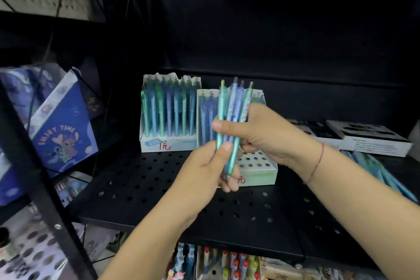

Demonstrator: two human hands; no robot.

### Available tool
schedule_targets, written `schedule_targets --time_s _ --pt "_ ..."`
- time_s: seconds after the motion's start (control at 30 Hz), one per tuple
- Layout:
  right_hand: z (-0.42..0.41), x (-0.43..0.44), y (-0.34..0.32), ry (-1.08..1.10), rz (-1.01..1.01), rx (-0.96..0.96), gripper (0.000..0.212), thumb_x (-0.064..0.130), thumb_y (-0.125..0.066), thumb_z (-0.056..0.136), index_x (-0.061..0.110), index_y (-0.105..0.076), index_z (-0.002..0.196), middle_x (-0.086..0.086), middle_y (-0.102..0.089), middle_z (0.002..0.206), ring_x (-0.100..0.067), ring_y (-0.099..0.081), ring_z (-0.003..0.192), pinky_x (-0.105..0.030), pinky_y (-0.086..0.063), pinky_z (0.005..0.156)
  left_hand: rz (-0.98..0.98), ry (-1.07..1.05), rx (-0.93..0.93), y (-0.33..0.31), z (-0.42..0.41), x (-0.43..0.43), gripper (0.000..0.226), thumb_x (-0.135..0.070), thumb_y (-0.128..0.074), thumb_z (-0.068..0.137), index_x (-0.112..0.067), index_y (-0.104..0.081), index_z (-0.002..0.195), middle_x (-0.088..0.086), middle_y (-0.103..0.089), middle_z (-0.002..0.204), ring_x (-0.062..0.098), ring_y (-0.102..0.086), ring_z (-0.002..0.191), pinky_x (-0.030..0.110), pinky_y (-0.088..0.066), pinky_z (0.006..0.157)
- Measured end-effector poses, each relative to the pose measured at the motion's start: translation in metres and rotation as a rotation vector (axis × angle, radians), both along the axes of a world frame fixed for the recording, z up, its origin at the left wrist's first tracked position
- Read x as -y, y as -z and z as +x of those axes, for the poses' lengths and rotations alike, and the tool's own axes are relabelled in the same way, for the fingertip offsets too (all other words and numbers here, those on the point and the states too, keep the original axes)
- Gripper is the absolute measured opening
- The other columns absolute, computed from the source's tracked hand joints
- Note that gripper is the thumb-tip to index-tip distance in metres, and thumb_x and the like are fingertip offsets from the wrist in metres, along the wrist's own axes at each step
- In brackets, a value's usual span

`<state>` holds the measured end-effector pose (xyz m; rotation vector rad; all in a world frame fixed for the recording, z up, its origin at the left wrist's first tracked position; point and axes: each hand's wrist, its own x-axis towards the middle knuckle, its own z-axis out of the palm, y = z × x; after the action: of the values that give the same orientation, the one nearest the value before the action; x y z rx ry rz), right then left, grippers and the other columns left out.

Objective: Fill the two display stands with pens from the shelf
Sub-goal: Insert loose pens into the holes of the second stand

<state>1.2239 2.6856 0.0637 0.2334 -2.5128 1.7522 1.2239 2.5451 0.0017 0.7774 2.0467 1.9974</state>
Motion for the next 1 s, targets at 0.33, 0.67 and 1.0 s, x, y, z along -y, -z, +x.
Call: schedule_targets --time_s 0.33,0.67,1.0 --pt "-0.026 0.008 -0.006 0.069 -0.160 -0.144 0.033 0.009 -0.064 0.089 0.008 -0.052 0.120 -0.008 -0.058 0.074 -0.008 -0.052 0.048 -0.022 -0.051 0.049 0.104 -0.306 -0.050 0.001 -0.011 -0.001 0.034 -0.031 -0.038 0.101 -0.010 -0.048 0.077 -0.005 -0.049 0.059 0.002 -0.038 0.045 0.010 -0.038 0.051" --pt "-0.034 -0.022 0.017 0.451 0.259 -0.475 0.077 0.020 -0.062 0.091 0.041 -0.012 0.146 -0.013 -0.065 0.090 -0.027 -0.065 0.070 -0.043 -0.059 0.063 0.133 -0.364 -0.052 0.021 -0.020 0.015 0.031 -0.030 -0.038 0.100 -0.011 -0.058 0.087 -0.003 -0.048 0.062 0.003 -0.037 0.048 0.006 -0.041 0.054" --pt "-0.041 -0.013 0.034 0.352 0.508 -0.546 0.060 0.025 -0.053 0.096 0.037 -0.021 0.145 -0.002 -0.048 0.066 -0.019 -0.051 0.054 -0.039 -0.047 0.055 0.121 -0.340 -0.075 0.025 -0.019 0.018 0.029 -0.031 -0.042 0.099 -0.016 -0.063 0.088 -0.003 -0.048 0.061 0.004 -0.034 0.047 0.012 -0.034 0.048"
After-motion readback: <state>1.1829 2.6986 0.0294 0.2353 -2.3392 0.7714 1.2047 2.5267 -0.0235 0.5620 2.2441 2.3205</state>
